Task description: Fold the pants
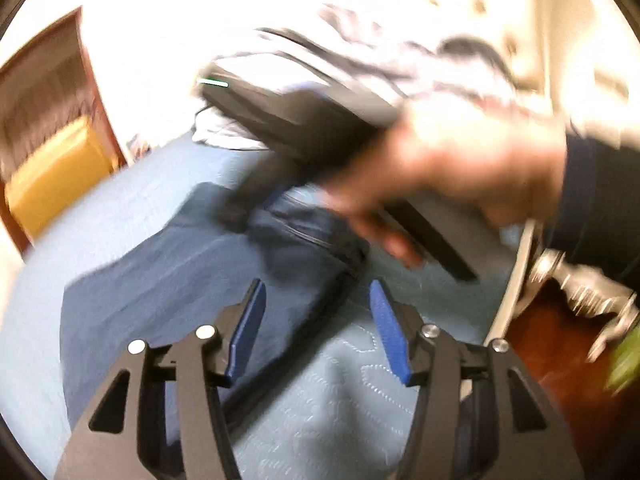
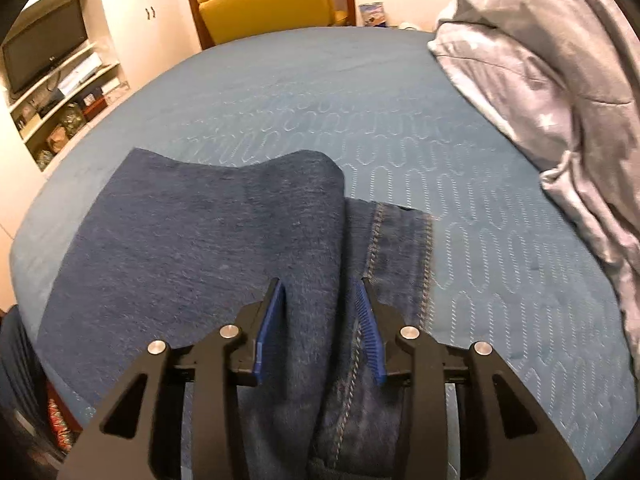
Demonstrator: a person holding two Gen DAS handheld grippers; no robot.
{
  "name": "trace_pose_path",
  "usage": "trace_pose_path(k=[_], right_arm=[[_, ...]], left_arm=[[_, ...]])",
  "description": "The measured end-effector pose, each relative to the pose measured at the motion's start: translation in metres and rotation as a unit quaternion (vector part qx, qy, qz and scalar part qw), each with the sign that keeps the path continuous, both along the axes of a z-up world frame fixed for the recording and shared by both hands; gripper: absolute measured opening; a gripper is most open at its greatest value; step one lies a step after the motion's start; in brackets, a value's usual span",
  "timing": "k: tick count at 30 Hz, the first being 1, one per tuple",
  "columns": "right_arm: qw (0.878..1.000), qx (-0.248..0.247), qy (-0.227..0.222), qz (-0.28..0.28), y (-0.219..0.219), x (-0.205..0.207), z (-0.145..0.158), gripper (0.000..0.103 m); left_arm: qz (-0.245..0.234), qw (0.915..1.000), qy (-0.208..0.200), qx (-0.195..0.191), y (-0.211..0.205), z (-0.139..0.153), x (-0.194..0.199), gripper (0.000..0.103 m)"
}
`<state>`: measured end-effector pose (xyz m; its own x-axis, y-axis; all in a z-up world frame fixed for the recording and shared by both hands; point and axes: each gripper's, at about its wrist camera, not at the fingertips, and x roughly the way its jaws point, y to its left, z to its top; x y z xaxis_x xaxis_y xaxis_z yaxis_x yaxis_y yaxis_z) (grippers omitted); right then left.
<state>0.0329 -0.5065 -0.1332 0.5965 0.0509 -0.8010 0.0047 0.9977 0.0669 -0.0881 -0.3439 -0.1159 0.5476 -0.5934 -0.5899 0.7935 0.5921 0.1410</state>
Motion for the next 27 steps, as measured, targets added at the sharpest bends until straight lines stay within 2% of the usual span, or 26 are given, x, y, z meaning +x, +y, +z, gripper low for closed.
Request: trace_pose_path(k=[2,4,5,6,10,13,15,22,27], right_arm=[[1.000,-0.012,-0.001,-0.011,0.003,-0.004,0.000,0.037],[0.999,-0.023,-0.005,-0.041,0.005,-0.011,0.004,0.038],[0.998,-0.026,-0.008,-0.055,0.006,-0.015,0.006,0.039],[0.996,-0.027,-0.015,-0.079,0.007,-0.024,0.009,0.041],[0.992,-0.002,-0.027,-0.122,0.016,-0.051,0.006,0.042],[0.989,-0.011,-0.009,-0.145,0.021,-0.055,-0.005,0.042],[0.988,-0.022,0.000,-0.155,0.025,-0.055,-0.011,0.043],[0.984,-0.037,0.009,-0.174,0.026,-0.051,-0.022,0.047],[0.983,-0.031,0.009,-0.178,0.024,-0.050,-0.025,0.048]], left_arm=[[0.035,0.9981,0.035,-0.036,0.023,0.020,0.032,0.054],[0.075,0.9926,0.080,-0.052,0.035,0.028,0.079,0.052],[0.088,0.9899,0.096,-0.056,0.038,0.029,0.100,0.042],[0.095,0.9872,0.114,-0.059,0.038,0.028,0.121,0.038],[0.074,0.9750,0.202,-0.055,0.018,0.013,0.202,0.022],[0.049,0.9676,0.246,-0.029,-0.014,-0.009,0.235,0.020],[0.048,0.9690,0.242,-0.002,-0.032,-0.024,0.244,0.020],[0.035,0.9704,0.234,0.049,-0.067,-0.040,0.256,0.019],[0.038,0.9685,0.239,0.059,-0.071,-0.042,0.257,0.019]])
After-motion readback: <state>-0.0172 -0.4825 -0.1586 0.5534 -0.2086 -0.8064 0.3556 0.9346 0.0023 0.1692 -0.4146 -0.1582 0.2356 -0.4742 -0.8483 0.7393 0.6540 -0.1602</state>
